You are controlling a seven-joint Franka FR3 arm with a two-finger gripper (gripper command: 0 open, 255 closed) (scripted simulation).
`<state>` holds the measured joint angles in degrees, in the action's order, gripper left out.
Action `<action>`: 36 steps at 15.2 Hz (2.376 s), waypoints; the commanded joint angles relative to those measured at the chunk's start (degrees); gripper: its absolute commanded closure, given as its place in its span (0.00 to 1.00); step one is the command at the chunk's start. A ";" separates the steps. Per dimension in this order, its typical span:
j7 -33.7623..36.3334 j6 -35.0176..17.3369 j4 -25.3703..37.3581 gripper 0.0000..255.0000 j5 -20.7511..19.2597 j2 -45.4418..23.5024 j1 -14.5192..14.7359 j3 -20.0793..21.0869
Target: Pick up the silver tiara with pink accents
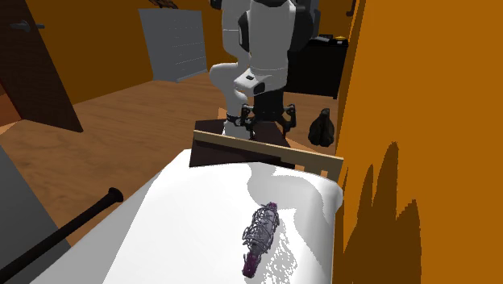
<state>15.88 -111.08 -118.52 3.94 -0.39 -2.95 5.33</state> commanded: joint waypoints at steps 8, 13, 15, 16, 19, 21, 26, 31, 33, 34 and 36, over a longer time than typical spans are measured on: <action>3.54 -2.31 16.32 0.00 -1.53 -20.65 -0.55 -1.37; 5.07 -1.16 28.19 0.00 -1.84 -32.49 -0.81 -2.38; 5.48 -0.45 32.16 0.00 -1.86 -36.07 -0.91 -2.67; 5.45 -1.01 31.99 0.00 -1.87 -36.45 -0.90 -2.68; 5.38 -2.64 31.55 0.00 -1.88 -37.66 -0.88 -2.70; 5.34 -3.71 31.34 0.00 -1.89 -38.51 -0.86 -2.72; 5.27 -4.59 31.21 1.00 -1.90 -39.26 -0.87 -2.74; 5.29 -4.53 31.35 1.00 -1.91 -39.34 -0.85 -2.73; 5.34 -4.58 31.30 1.00 -1.90 -39.34 -0.82 -2.72; 5.30 -4.53 31.20 1.00 -1.90 -39.20 -0.85 -2.73; 5.35 -3.49 31.36 1.00 -1.89 -38.31 -0.87 -2.71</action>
<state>21.22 -114.98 -87.23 2.05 -39.05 -3.80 2.61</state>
